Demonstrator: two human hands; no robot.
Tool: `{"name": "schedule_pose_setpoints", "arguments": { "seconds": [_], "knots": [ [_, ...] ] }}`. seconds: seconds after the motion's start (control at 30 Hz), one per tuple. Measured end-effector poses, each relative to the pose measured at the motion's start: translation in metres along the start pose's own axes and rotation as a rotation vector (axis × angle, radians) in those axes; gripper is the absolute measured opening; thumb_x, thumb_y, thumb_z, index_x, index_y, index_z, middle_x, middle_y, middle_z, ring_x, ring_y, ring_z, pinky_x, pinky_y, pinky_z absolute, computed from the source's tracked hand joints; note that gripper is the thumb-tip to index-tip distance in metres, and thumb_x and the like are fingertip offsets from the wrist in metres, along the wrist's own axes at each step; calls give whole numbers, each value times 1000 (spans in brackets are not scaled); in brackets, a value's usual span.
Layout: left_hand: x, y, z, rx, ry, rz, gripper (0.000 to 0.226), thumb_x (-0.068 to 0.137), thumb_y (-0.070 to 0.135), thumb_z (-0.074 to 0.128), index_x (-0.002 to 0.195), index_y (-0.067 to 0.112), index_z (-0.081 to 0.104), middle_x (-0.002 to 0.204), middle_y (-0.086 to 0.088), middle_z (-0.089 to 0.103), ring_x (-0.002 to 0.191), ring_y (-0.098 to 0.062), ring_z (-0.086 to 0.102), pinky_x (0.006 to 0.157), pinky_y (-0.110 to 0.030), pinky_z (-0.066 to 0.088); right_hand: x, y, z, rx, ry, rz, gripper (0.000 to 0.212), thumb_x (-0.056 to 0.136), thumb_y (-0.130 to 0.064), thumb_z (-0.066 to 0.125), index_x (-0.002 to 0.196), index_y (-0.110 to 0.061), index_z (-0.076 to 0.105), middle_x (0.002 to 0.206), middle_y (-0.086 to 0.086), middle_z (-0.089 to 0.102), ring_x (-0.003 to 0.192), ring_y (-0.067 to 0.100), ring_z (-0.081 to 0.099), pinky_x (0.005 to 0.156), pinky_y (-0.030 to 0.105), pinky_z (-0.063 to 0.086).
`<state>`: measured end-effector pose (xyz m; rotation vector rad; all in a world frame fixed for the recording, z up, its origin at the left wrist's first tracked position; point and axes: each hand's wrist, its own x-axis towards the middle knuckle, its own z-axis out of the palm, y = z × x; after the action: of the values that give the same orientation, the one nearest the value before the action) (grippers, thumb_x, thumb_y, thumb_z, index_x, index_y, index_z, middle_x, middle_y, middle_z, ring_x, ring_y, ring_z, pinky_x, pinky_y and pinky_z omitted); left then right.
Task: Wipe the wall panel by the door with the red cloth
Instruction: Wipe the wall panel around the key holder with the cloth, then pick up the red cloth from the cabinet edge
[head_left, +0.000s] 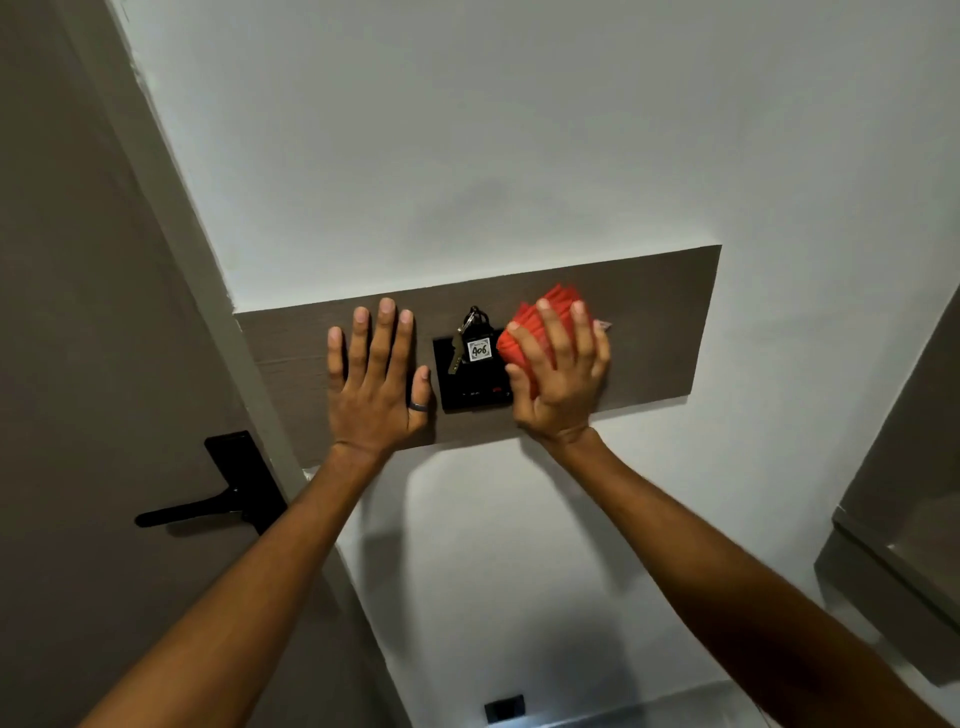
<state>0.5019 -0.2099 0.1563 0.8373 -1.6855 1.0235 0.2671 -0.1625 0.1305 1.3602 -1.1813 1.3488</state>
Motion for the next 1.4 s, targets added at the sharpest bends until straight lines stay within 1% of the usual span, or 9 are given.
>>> {"name": "schedule_pose_setpoints", "arguments": {
  "seconds": [0.1, 0.43, 0.53, 0.67, 0.73, 0.93, 1.17, 1.27, 1.4],
  "knots": [
    [0, 1, 2, 3, -1, 12, 61, 104, 37, 41, 157, 8, 36, 166, -11, 22, 159, -26, 2, 128, -50, 8, 10, 23, -6, -21, -43, -269, 48, 102, -49, 50, 146, -33, 58, 159, 4, 50, 152, 35, 40, 122, 55, 32],
    [-7, 1, -8, -15, -129, -20, 63, 106, 35, 37, 161, 9, 20, 166, -10, 17, 159, -23, -5, 129, -46, 0, -3, 77, -39, -224, -121, -422, 52, 94, -34, 67, 146, -28, 60, 154, 5, 56, 144, 37, 51, 103, 48, 45],
    [-32, 26, -22, -129, -235, -180, 64, 107, 34, 36, 162, 7, 16, 168, -14, 12, 159, -25, -3, 130, -47, 2, -28, 87, -75, -145, -231, 42, 52, 96, -19, 64, 147, -23, 56, 156, 8, 53, 145, 36, 46, 104, 48, 44],
    [-94, 104, -46, -361, -325, -409, 64, 104, 29, 44, 158, 0, 24, 167, -22, 16, 158, -34, 12, 129, -52, 13, -66, 85, -122, 548, 7, 1204, 38, 110, -23, 51, 147, -14, 54, 139, 8, 62, 125, 23, 59, 104, 41, 54],
    [-118, 148, -56, -440, -460, -279, 64, 102, 30, 46, 157, 2, 28, 166, -20, 20, 157, -34, 13, 127, -55, 16, -82, 87, -147, 1057, 41, 1641, 35, 112, -32, 40, 138, -14, 53, 116, 12, 62, 97, 29, 61, 77, 41, 54],
    [-109, 313, -36, -678, -909, 89, 66, 105, 42, 38, 161, 9, 25, 169, -12, 19, 159, -28, 7, 129, -52, 14, -170, 162, -245, 1216, 252, 2246, 55, 107, -51, 39, 139, -13, 62, 140, 19, 65, 118, 37, 66, 99, 49, 51],
    [-69, 480, 0, -769, -1163, 249, 65, 109, 46, 29, 163, 13, 15, 171, -8, 10, 159, -27, -2, 131, -45, 4, -187, 338, -344, 647, 71, 2038, 39, 109, -44, 47, 121, -12, 65, 111, 13, 70, 92, 29, 68, 76, 39, 57],
    [-62, 534, 13, -775, -1258, 295, 68, 109, 48, 31, 164, 16, 8, 172, -8, 5, 159, -26, -7, 131, -42, -1, -195, 420, -372, 103, -448, 1529, 37, 110, -40, 51, 132, -12, 61, 117, 10, 69, 112, 32, 66, 85, 22, 54],
    [-67, 575, 23, -702, -1340, 300, 69, 107, 53, 24, 164, 18, 9, 172, -5, 3, 158, -23, -10, 131, -42, 2, -245, 488, -386, -342, -1436, 929, 59, 113, -42, 35, 165, -19, 21, 174, 6, 19, 163, 29, 13, 130, 57, 20]
  ]
}}
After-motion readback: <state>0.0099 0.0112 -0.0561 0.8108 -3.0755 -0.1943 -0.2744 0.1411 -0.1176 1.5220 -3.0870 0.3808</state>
